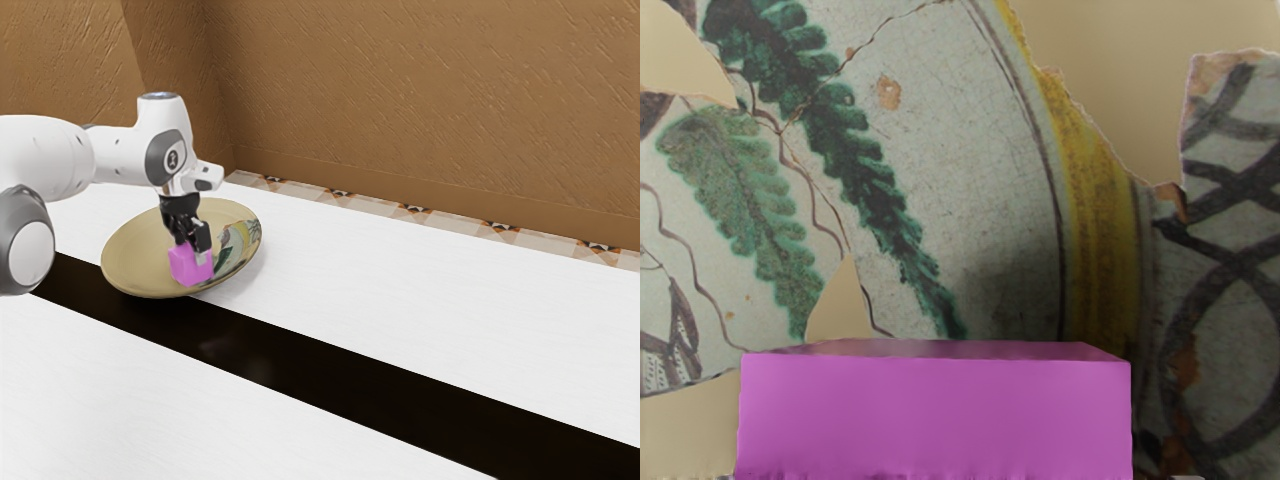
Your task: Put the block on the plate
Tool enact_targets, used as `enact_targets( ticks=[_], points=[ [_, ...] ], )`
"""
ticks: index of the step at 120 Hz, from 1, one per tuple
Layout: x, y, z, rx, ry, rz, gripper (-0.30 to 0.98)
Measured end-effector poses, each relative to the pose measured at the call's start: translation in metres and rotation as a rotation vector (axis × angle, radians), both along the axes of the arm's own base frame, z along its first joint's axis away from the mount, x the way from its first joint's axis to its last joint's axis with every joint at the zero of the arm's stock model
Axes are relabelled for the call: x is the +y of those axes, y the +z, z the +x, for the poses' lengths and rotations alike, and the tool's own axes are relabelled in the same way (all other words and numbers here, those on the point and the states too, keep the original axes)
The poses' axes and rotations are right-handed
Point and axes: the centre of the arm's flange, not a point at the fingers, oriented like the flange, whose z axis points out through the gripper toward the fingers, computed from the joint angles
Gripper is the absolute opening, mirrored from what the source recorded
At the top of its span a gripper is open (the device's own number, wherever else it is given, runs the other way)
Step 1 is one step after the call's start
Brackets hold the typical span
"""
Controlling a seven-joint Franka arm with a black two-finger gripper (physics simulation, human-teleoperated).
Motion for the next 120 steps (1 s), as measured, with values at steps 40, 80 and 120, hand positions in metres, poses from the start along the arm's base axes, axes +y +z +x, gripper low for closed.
enact_targets(
  ticks=[40, 80, 120],
  points=[
    [-0.048, 0.107, -0.015, -0.119, -0.076, -0.010, 0.65],
    [-0.169, 0.197, -0.041, -0.155, -0.306, -0.046, 0.68],
    [-0.200, 0.206, -0.056, -0.102, -0.381, -0.063, 0.68]
  ],
)
